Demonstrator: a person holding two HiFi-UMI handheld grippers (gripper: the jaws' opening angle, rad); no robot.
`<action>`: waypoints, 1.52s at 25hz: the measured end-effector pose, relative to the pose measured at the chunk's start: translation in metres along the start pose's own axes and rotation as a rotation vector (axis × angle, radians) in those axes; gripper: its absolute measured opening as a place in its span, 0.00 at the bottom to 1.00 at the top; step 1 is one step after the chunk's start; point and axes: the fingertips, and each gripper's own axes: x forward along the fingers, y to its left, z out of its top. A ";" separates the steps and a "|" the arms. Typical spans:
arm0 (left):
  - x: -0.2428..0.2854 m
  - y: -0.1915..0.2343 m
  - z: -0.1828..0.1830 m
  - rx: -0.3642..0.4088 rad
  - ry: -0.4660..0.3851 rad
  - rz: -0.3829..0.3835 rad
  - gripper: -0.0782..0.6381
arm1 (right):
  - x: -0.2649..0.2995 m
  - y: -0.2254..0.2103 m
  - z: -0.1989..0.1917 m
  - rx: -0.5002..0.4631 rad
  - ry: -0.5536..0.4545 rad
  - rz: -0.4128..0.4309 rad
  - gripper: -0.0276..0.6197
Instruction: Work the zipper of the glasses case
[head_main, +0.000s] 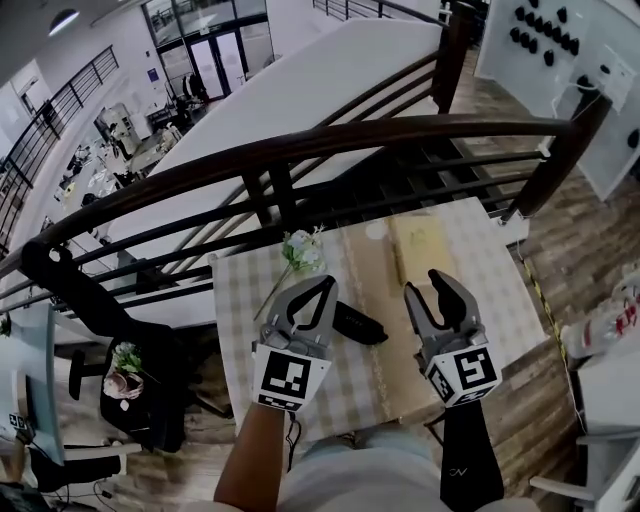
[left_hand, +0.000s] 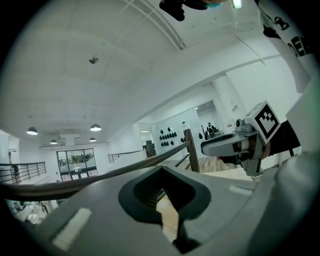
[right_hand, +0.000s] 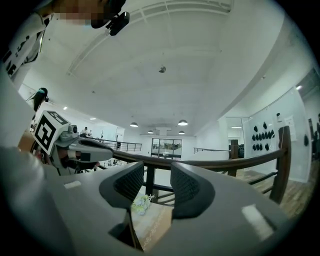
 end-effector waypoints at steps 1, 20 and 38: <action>0.003 0.001 -0.003 0.001 0.011 0.001 0.12 | 0.001 -0.001 -0.003 0.004 0.008 0.002 0.35; 0.043 -0.066 -0.101 0.116 0.284 -0.298 0.25 | 0.010 -0.023 -0.035 0.065 0.066 0.010 0.35; 0.042 -0.136 -0.240 0.642 0.622 -0.789 0.44 | 0.011 -0.035 -0.044 0.083 0.074 0.064 0.35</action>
